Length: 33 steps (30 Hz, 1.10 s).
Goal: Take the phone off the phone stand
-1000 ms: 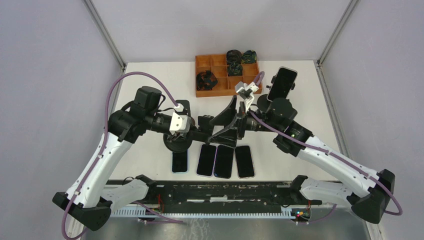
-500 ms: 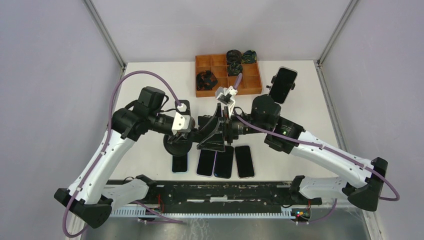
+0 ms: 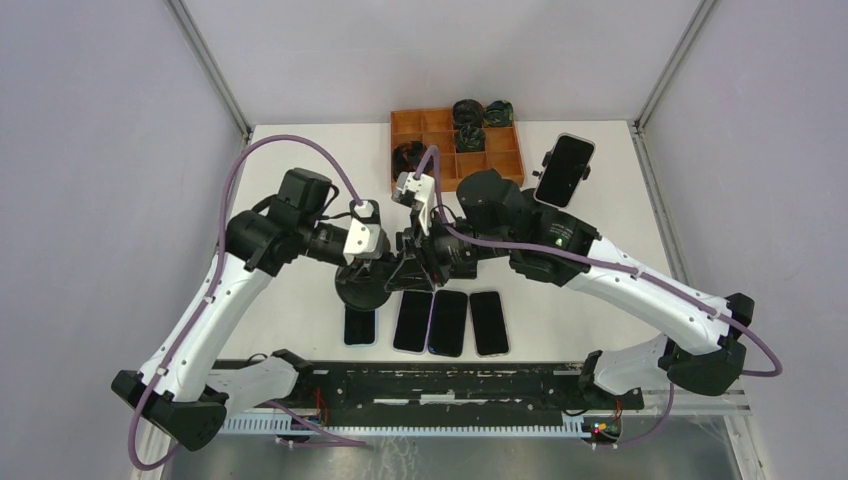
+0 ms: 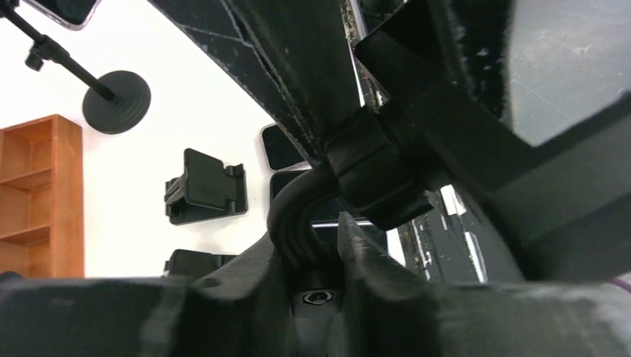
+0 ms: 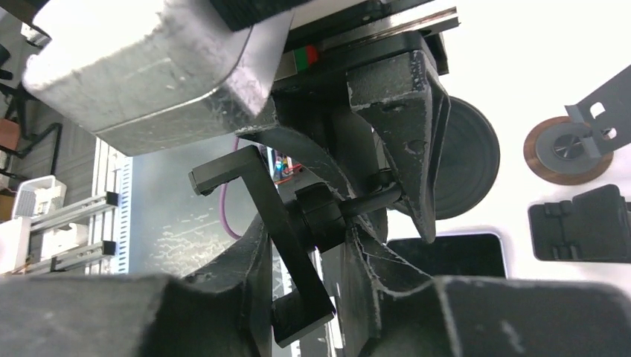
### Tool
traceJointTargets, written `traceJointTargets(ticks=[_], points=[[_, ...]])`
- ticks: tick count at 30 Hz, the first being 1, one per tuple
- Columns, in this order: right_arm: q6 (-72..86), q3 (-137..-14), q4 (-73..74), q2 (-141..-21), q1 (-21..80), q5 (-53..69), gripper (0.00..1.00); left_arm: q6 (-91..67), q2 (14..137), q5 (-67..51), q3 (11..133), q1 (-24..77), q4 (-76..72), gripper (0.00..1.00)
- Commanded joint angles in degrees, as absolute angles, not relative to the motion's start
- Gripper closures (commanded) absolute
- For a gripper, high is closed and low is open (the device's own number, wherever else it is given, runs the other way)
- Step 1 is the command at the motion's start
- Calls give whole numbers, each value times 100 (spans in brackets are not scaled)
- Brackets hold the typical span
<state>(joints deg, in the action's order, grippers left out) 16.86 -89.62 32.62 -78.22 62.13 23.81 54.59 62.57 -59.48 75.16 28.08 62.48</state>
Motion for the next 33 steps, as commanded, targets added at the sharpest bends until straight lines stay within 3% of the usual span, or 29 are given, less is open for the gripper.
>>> traceJointTargets(ticks=[1,3,4,13,21,33], points=[[1039,-9343,3198,-7720,6273,1891,100,5442,6234,-5907,7724,2879,6016,54],[891,-9494,3337,-7717,6232,1795,100,5362,6219,-5814,7770,2873,6017,8],[832,-9595,3409,-7732,6179,1798,100,5326,6200,-5755,7789,2874,5996,1],[708,-10223,3467,-7876,4852,2413,100,4314,5681,-4731,7722,2862,5113,0],[641,-11357,3485,-8912,4554,1621,100,3525,5799,-2604,7836,2692,4774,0],[804,-12550,3046,-10874,3834,1888,100,2912,5654,-2941,7443,2347,4643,0]])
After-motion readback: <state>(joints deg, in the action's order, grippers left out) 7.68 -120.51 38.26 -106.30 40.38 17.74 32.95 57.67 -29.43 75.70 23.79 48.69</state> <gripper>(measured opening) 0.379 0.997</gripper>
